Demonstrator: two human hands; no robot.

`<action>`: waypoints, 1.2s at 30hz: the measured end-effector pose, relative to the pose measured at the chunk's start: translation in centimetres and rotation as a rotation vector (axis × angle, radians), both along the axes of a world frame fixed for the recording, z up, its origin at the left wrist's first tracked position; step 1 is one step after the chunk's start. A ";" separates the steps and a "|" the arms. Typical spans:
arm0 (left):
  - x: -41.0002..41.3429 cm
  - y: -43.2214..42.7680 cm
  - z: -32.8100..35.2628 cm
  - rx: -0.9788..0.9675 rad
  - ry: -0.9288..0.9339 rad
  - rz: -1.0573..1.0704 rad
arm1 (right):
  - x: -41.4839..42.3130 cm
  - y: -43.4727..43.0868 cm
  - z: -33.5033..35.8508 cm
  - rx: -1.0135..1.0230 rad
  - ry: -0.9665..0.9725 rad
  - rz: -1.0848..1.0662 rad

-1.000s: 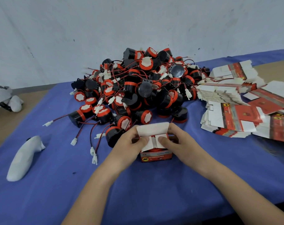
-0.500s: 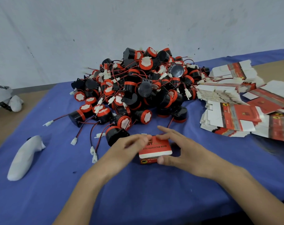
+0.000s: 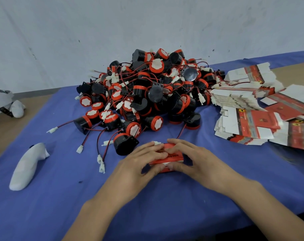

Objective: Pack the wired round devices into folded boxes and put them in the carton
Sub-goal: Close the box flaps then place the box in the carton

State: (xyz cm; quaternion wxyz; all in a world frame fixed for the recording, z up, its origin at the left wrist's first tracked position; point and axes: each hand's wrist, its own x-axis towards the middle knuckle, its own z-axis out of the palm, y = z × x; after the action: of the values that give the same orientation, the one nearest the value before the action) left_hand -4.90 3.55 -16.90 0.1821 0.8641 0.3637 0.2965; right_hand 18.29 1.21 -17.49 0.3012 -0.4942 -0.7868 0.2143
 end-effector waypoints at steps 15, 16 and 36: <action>0.2 0.1 0.0 -0.080 -0.146 0.024 | -0.2 0.0 0.2 -0.053 0.109 -0.038; 0.1 0.2 -0.2 -0.070 -0.160 0.012 | -0.2 0.0 0.2 -0.051 0.106 -0.037; -0.5 -0.3 -0.3 0.006 -0.056 -0.022 | -0.3 -0.1 -0.2 -0.166 0.223 0.028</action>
State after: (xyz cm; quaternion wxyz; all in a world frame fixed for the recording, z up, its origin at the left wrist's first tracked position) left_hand -5.45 3.24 -17.15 0.1930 0.8598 0.3482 0.3197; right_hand 17.97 1.10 -17.65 0.3421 -0.4794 -0.7348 0.3364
